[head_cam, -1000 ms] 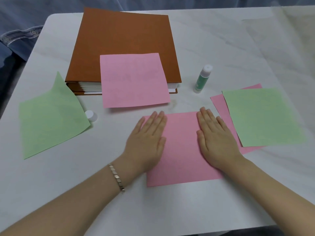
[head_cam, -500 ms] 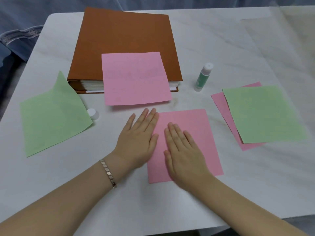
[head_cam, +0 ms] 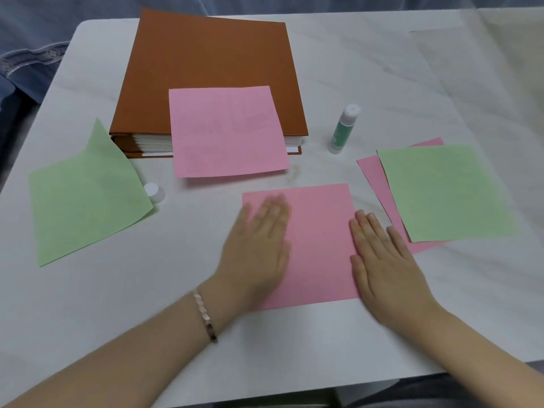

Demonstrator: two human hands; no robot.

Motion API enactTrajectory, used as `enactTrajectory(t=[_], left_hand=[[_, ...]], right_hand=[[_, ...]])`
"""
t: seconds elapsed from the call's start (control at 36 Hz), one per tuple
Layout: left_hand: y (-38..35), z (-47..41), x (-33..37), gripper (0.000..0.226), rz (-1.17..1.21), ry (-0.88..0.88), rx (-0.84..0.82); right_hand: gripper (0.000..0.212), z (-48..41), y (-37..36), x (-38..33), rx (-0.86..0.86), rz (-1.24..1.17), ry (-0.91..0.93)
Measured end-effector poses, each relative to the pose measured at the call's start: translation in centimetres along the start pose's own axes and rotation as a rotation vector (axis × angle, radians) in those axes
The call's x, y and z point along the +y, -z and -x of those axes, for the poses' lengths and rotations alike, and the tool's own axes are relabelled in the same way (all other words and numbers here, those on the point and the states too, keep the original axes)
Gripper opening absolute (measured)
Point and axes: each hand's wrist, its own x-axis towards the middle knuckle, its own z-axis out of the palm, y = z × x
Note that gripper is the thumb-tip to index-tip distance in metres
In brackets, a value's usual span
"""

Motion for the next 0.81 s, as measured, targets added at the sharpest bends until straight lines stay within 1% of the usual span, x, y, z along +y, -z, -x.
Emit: enactTrajectory(t=[0.03,0.08,0.14,0.19,0.28,0.39,0.44,0.5,0.56,0.61,0.67,0.72,0.81], left_hand=[[-0.6,0.3,1.2,0.059,0.027,-0.059,0.024],[-1.4,0.9,3.7,0.06,0.063,-0.153,0.011],[-1.6,1.2,5.0,0.058,0.072,-0.185,-0.016],[-1.6,1.2,4.4,0.057,0.053,-0.175,-0.025],[-1.1,1.5,1.9,0.062,0.044,-0.123,-0.041],[-0.7,2.9,-1.9,0.057,-0.015,-0.068,-0.057],[-0.4,3.4,-3.3,0.056,-0.035,-0.047,-0.059],[0.0,3.6,-3.8,0.059,-0.046,-0.036,-0.073],[0.4,3.6,-3.8,0.063,-0.049,-0.028,-0.075],[0.6,3.5,-3.6,0.064,-0.043,-0.018,-0.076],[0.6,3.5,-3.4,0.057,-0.034,-0.013,-0.038],[0.7,3.5,-3.3,0.052,-0.015,-0.001,-0.026],[0.7,3.5,-3.3,0.052,0.011,0.008,-0.027]], right_hand=[[0.06,0.0,0.0,0.0,0.004,0.0,0.0],[0.06,0.0,-0.1,0.1,0.011,0.008,0.006],[0.059,0.0,-0.2,0.2,0.003,0.01,0.011],[0.059,0.0,-0.2,0.1,0.002,0.008,0.009],[0.06,0.0,-0.1,0.1,-0.006,0.004,0.0],[0.06,0.1,-0.1,-0.2,0.001,0.012,-0.001],[0.054,0.2,0.0,-0.5,-0.007,-0.033,-0.02],[0.049,0.3,0.5,-0.9,-0.006,-0.144,-0.062],[0.047,0.0,1.7,-1.4,0.006,-0.338,-0.149],[0.054,-0.5,3.0,-1.8,-0.011,-0.565,-0.28],[0.054,-1.3,4.0,-1.8,-0.016,-0.756,-0.42],[0.054,-2.0,4.5,-1.5,-0.045,-0.874,-0.505],[0.055,-2.5,4.4,-1.0,-0.068,-0.963,-0.573]])
